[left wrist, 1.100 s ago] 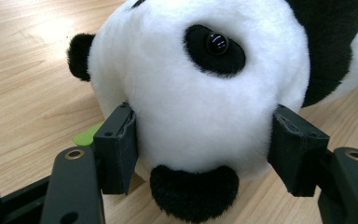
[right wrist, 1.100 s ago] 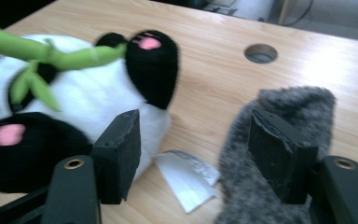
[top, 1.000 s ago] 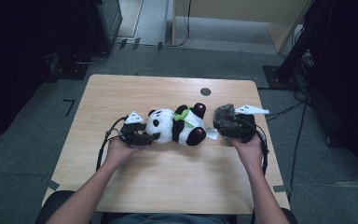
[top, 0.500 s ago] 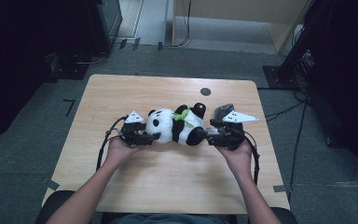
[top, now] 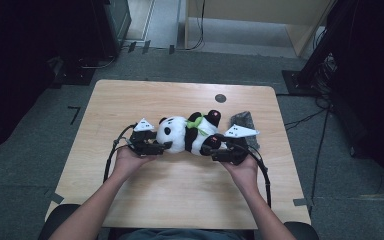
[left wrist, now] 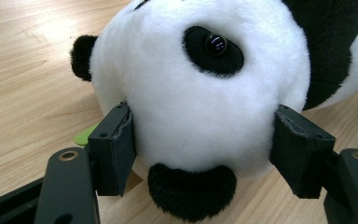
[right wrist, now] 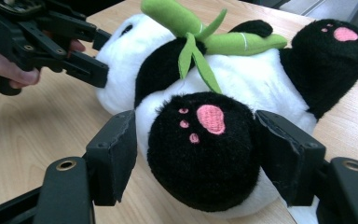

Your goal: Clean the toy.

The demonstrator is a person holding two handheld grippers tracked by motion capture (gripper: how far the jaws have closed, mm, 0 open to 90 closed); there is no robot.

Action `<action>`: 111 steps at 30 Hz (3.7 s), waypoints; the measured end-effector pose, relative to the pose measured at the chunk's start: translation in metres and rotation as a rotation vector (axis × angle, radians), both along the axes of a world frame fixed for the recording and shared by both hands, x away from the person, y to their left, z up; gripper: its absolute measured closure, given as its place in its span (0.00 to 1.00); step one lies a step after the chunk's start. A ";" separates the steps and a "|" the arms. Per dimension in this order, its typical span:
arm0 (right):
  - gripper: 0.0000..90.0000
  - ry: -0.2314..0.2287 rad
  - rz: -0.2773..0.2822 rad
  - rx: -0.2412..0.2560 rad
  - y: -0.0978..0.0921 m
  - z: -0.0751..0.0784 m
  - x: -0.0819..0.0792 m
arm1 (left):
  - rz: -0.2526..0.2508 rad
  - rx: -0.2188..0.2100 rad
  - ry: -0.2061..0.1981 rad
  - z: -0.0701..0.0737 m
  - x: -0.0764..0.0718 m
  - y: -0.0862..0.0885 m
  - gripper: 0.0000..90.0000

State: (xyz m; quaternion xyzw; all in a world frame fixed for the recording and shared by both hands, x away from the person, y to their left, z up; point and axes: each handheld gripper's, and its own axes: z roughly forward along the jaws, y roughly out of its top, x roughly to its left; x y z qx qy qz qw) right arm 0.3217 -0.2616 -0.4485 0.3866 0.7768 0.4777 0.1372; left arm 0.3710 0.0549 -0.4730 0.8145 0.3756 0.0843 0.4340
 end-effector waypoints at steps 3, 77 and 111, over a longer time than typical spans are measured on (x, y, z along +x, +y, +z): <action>0.33 0.003 0.004 0.000 0.002 -0.004 0.002 | 0.000 0.001 -0.001 0.000 0.000 0.000 0.34; 0.70 0.220 0.036 0.164 -0.009 0.064 0.014 | -0.201 -0.050 -0.227 0.030 -0.015 0.015 0.44; 0.26 0.001 0.129 0.113 -0.024 0.029 0.016 | -0.126 -0.201 -0.008 0.061 0.000 0.036 0.74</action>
